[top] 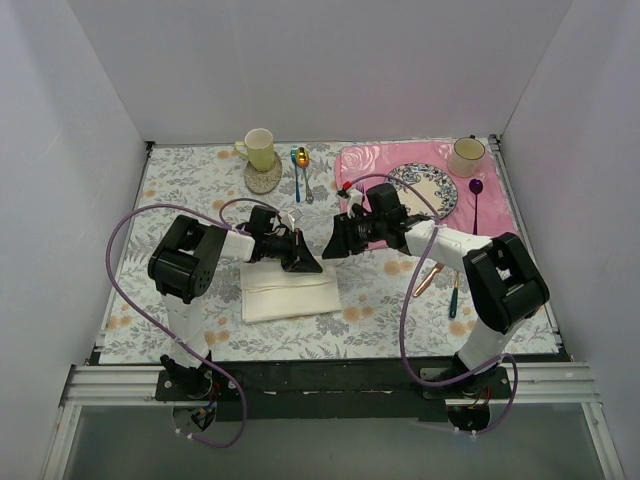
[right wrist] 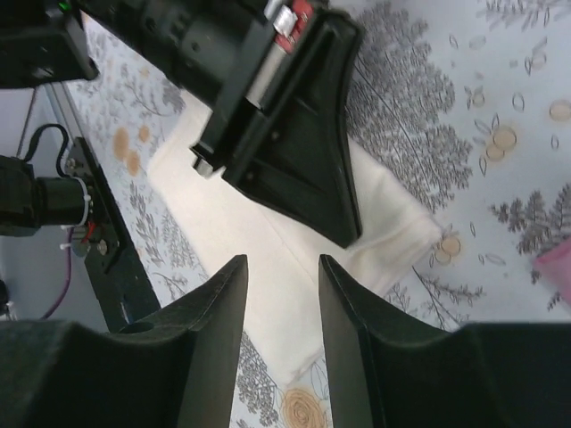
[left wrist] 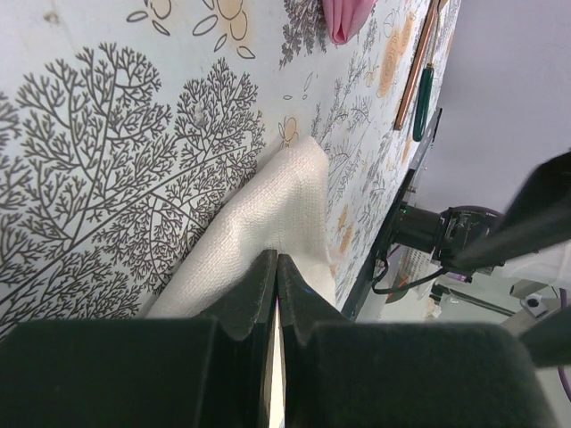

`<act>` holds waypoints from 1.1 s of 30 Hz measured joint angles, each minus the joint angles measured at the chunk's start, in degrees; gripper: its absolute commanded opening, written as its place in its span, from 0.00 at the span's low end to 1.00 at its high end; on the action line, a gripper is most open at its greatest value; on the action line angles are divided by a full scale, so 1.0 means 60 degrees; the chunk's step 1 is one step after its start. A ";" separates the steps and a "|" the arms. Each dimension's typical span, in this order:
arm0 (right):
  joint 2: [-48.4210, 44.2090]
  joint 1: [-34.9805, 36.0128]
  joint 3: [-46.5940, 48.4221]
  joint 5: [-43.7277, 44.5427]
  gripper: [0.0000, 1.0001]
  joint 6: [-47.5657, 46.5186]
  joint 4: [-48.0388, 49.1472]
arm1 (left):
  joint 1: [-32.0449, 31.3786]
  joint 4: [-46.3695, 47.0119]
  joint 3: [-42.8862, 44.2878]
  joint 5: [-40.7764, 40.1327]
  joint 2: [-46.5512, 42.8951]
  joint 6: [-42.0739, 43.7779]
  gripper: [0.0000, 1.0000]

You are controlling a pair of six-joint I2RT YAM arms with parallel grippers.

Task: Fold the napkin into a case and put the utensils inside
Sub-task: Smooth out the 2/3-rectangle-folded napkin at the center of the board, then pick up the 2/3-rectangle-folded napkin from the center of the board.

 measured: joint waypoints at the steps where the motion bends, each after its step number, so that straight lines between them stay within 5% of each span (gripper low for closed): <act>1: 0.0004 0.0004 0.0106 -0.0084 0.40 0.0069 0.0098 | 0.0000 -0.0022 0.0007 -0.0004 0.0000 0.0011 0.00; 15: 0.1902 0.0171 -0.0120 0.0055 0.28 0.1581 0.1147 | 0.0000 -0.0310 0.0153 0.0000 0.0029 0.0120 0.03; 25: 0.1902 0.0069 -0.0240 0.0178 0.17 0.1282 0.1096 | 0.0237 0.0448 -0.0375 0.0168 -0.0463 0.0240 0.34; 29: 0.2084 0.0004 -0.0189 -0.0004 0.16 0.1115 0.1126 | 0.0423 -0.0685 -0.0488 -0.0412 -0.2197 0.2076 0.46; 33: 0.2127 0.0000 -0.0164 -0.0084 0.15 0.0885 0.1162 | 0.0182 -0.1920 -0.1035 -0.1752 -0.5450 0.5133 0.54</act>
